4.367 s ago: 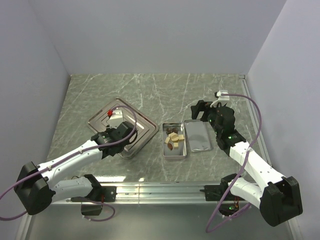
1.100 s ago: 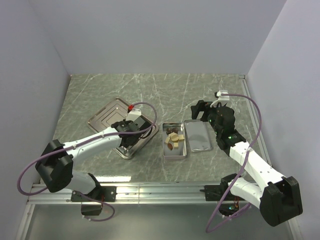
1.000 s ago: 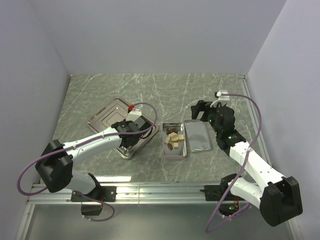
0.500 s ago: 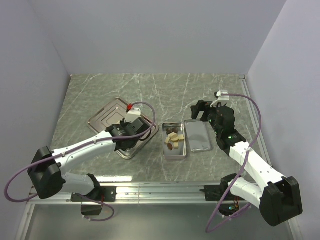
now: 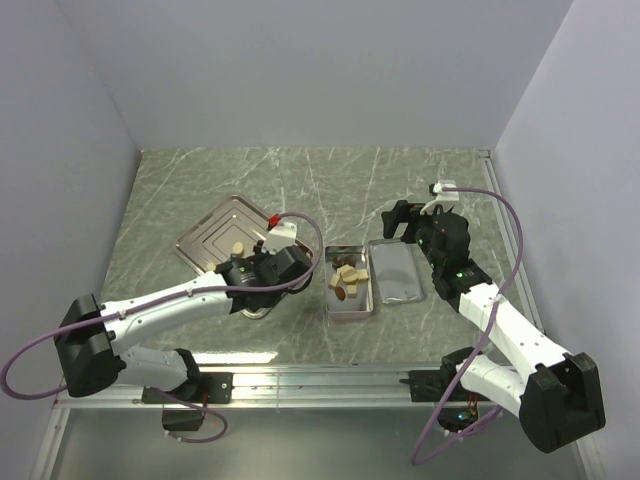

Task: Pack the chocolate

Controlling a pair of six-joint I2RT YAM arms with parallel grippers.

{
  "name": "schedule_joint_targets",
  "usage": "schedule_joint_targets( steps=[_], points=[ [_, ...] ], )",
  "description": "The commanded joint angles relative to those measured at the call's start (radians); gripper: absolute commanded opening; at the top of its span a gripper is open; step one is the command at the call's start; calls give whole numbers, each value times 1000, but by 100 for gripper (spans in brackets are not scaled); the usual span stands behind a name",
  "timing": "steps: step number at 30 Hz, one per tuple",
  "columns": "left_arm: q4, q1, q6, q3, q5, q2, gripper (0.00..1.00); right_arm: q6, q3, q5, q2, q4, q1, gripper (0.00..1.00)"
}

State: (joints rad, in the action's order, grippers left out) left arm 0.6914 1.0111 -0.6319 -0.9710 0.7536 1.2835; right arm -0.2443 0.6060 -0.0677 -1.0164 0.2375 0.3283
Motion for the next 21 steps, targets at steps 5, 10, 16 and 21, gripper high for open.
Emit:
schedule_joint_targets(
  steps=[5, 10, 16, 21],
  points=[
    [-133, 38, 67, -14, -36, -3, 42, 11, 43, -12, 6, 20, -3, 97],
    [-173, 41, 90, -3, -63, 7, 43, 11, 43, -12, 2, 19, -3, 97],
    [-161, 49, 90, -12, -88, 45, 43, 11, 40, -12, 9, 20, -2, 97],
    [-150, 63, 69, 17, -92, 31, 43, 11, 41, -14, 6, 19, -3, 97]
  ],
)
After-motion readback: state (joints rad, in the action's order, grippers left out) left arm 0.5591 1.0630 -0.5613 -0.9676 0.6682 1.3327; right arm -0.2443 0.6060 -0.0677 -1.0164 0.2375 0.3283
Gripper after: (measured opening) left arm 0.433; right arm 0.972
